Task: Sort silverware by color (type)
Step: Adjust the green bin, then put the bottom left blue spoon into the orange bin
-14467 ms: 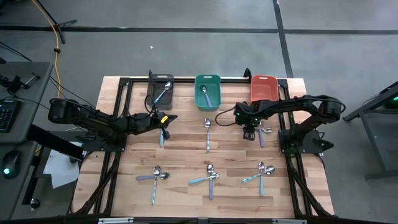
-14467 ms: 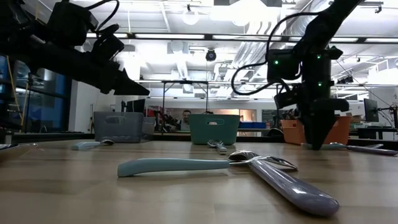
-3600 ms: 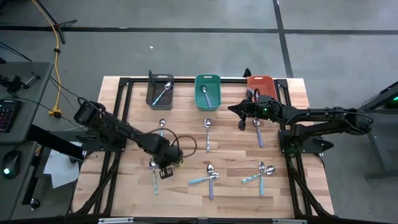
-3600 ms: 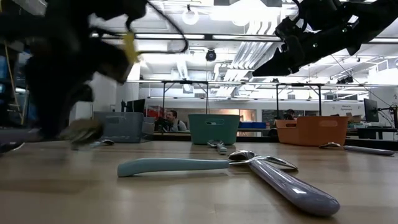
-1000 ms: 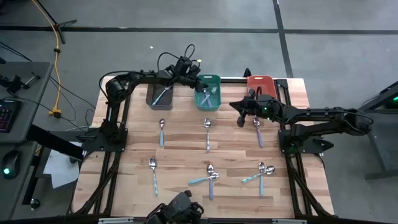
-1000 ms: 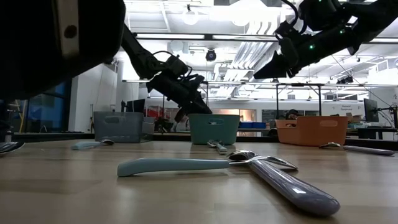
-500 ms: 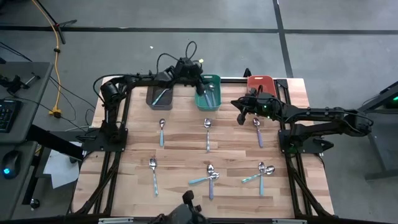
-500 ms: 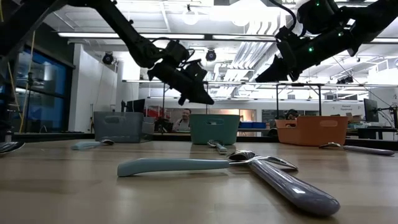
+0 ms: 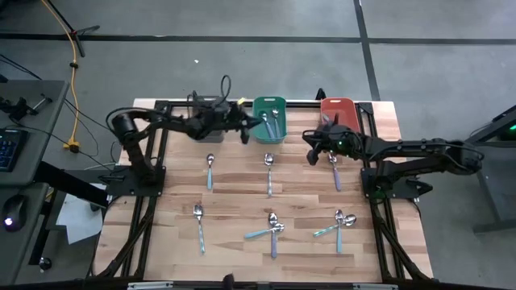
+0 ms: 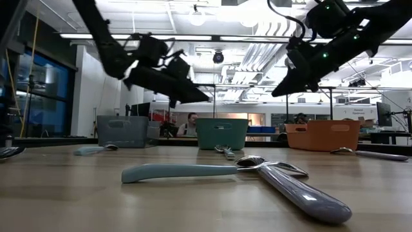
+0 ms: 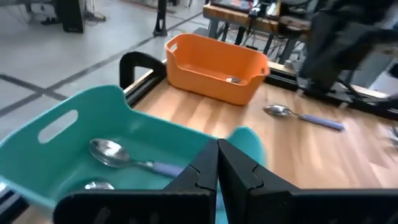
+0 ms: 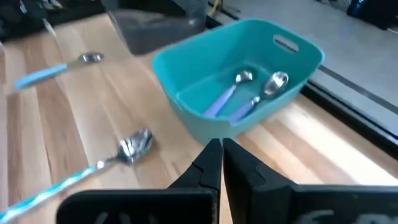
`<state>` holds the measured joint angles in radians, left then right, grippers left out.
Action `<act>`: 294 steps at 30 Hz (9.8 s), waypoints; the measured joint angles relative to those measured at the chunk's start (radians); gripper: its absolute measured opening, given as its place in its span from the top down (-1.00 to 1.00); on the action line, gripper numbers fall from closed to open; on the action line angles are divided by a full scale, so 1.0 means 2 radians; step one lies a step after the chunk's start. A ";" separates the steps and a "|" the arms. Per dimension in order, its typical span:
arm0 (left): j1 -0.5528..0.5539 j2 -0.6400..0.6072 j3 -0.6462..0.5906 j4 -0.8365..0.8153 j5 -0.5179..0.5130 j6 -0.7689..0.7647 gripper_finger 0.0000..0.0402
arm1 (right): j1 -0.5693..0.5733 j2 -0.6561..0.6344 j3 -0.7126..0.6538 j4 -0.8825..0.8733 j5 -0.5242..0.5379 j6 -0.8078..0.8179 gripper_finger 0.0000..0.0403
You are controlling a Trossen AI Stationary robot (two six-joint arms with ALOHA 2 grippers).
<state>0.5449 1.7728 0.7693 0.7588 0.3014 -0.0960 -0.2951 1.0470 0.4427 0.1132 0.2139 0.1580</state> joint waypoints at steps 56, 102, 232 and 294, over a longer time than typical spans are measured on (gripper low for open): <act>-0.126 -0.057 -0.117 0.022 -0.048 0.054 1.00 | 0.250 0.072 0.130 -0.292 0.025 0.183 0.29; -0.111 -0.057 -0.117 -0.015 -0.261 0.075 1.00 | 0.092 0.180 0.247 -0.259 0.006 -0.146 0.70; -0.139 0.024 -0.020 -0.051 -0.146 0.073 1.00 | -0.011 0.232 0.196 -0.177 -0.073 -0.197 1.00; -0.301 -0.039 -0.133 -0.088 -0.236 -0.003 1.00 | 0.288 0.266 0.197 -0.057 -0.029 -0.007 0.41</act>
<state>-0.0576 1.6939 0.5032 0.5832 -0.1711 -0.1025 0.2807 1.5795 0.8371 -0.0009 0.1568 0.1445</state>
